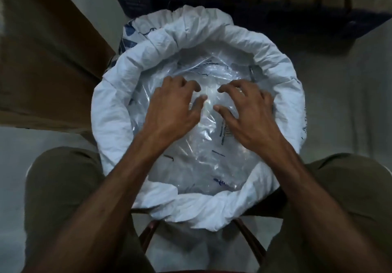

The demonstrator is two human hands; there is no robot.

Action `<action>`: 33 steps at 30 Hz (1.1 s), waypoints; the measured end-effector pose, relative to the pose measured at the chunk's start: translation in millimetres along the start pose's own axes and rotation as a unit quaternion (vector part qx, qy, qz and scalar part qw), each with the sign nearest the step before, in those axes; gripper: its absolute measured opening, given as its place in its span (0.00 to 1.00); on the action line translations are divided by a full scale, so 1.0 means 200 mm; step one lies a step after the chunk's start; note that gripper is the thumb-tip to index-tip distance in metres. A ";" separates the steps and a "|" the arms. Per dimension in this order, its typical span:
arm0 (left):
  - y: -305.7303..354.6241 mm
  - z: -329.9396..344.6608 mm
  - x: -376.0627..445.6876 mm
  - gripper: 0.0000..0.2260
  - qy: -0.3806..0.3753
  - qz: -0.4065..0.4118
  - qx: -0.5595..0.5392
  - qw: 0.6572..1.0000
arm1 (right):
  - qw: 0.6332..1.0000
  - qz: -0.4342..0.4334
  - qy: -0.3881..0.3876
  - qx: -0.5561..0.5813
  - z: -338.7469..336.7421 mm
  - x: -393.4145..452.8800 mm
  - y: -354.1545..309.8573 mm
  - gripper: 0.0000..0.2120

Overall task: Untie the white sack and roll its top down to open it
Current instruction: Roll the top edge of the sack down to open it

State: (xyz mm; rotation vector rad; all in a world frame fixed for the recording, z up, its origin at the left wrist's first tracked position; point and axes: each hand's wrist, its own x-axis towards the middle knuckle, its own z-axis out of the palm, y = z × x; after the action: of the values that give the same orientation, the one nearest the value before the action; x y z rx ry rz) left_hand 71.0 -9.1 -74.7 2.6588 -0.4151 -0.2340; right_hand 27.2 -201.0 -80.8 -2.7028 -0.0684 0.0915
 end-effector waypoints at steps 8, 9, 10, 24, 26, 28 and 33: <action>-0.10 -0.09 0.22 0.17 0.210 -0.016 -0.012 0.977 | 0.987 0.041 0.150 0.050 -0.04 0.18 0.08 0.13; -0.09 -0.11 0.24 0.17 0.243 -0.016 0.012 0.970 | 0.982 0.042 0.178 0.037 -0.05 0.19 0.09 0.12; -0.09 -0.13 0.27 0.18 0.261 -0.020 0.039 0.964 | 0.978 0.043 0.206 0.010 -0.06 0.20 0.09 0.12; -0.23 -0.10 0.41 0.19 0.097 -0.168 0.029 0.981 | 0.982 0.141 0.102 -0.076 -0.07 0.38 0.25 0.18; -0.24 -0.11 0.46 0.20 0.070 -0.203 -0.011 0.977 | 0.984 0.162 0.060 -0.044 -0.08 0.40 0.26 0.15; -0.29 -0.13 0.56 0.21 -0.017 -0.255 -0.070 0.964 | 0.975 0.219 0.010 0.041 -0.10 0.45 0.26 0.13; -0.40 -0.29 0.66 0.15 -0.123 -0.347 -0.364 0.855 | 0.880 0.382 -0.127 0.252 -0.24 0.61 0.35 0.17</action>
State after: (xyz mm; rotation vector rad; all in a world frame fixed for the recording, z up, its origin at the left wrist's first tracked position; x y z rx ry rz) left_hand 228.6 39.8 -72.4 1.9055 0.5088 -0.7798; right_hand 155.5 -277.0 -74.3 -2.0273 0.8310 0.6070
